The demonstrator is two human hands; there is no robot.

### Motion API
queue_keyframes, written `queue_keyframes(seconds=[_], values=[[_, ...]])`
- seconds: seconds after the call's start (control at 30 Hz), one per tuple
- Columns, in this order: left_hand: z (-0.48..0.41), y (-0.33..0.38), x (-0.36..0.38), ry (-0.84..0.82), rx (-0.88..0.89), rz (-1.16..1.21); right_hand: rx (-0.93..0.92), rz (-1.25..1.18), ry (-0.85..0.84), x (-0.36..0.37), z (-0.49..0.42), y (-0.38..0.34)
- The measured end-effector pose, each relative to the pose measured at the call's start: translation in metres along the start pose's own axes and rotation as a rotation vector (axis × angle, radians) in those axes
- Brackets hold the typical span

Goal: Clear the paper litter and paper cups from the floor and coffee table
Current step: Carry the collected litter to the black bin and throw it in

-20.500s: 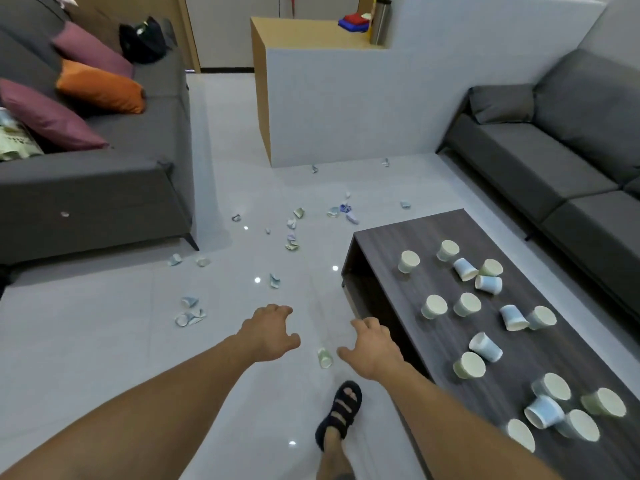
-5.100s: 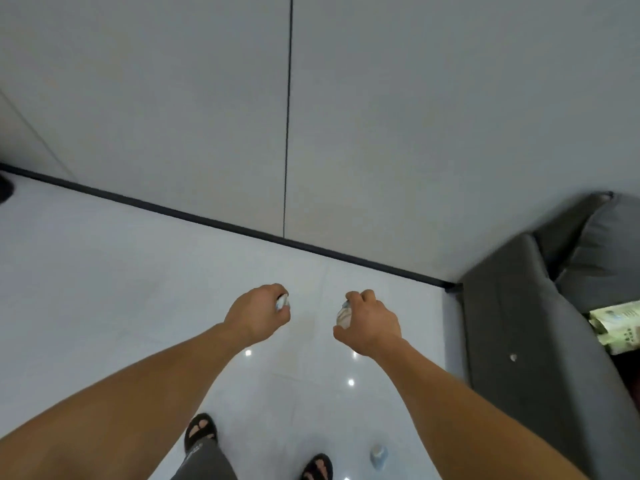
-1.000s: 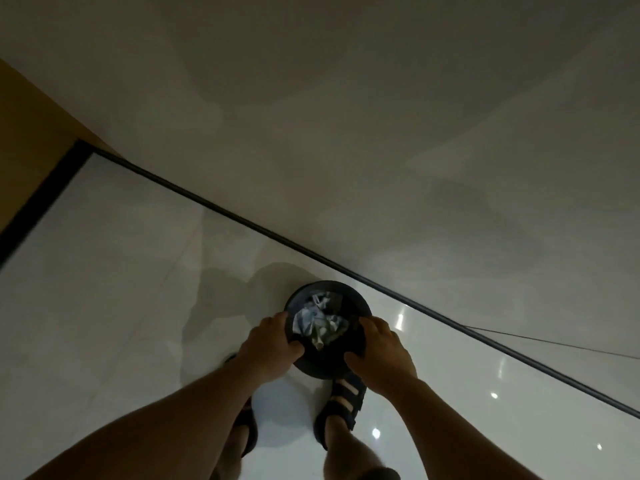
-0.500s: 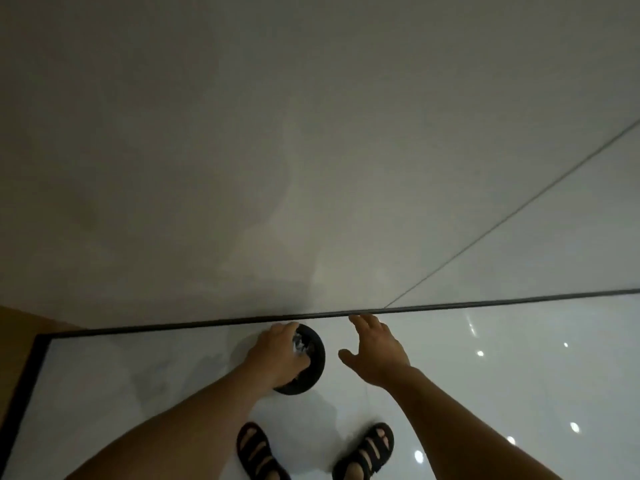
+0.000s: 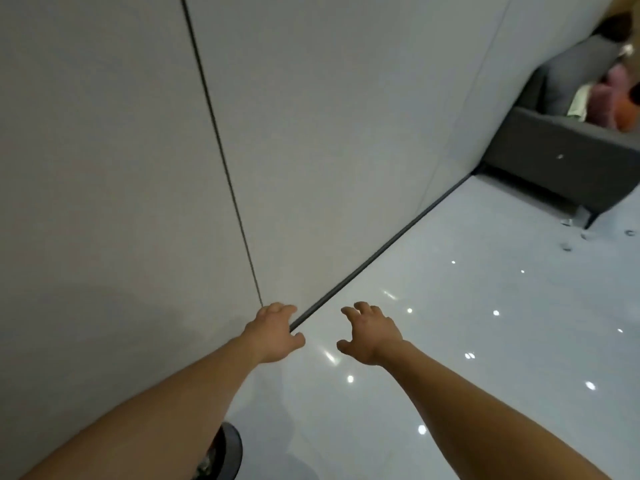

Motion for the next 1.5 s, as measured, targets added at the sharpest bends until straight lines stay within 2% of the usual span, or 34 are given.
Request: queue_keyframes(seconds=[0.23,0.5,0.73,0.97,1.13,1.5], values=[[-0.067,0.158,0.031,-0.054,0.207,-0.152,0.228,-0.074,0.033,-0.015,0.019,0.155],[-0.164,0.259,0.074,-0.189,0.342,-0.372,0.426,-0.154,-0.002,-0.011,0.010,0.274],[-0.270,0.378,0.082,-0.268,0.522,-0.413,0.661,-0.247,0.016,-0.048,-0.019,0.390],[-0.340,0.501,0.104,-0.314,0.658,-0.477,0.793,-0.343,0.056,-0.066,-0.034,0.490],[-0.384,0.600,0.153,-0.361,0.716,-0.537,0.859,-0.389,0.017,-0.057,-0.038,0.594],[-0.476,0.804,0.208,-0.314,0.698,-0.471,0.944,-0.437,0.049,-0.091,-0.027,0.841]])
Point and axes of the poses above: each hand's wrist, its own z-axis away from the middle knuckle, its own x-axis out of the palm, y = z × x, the point moved 5 cm from there along -z, towards the middle knuckle, and after that the axes turned 9 degrees about z, right-handed, at the moved point
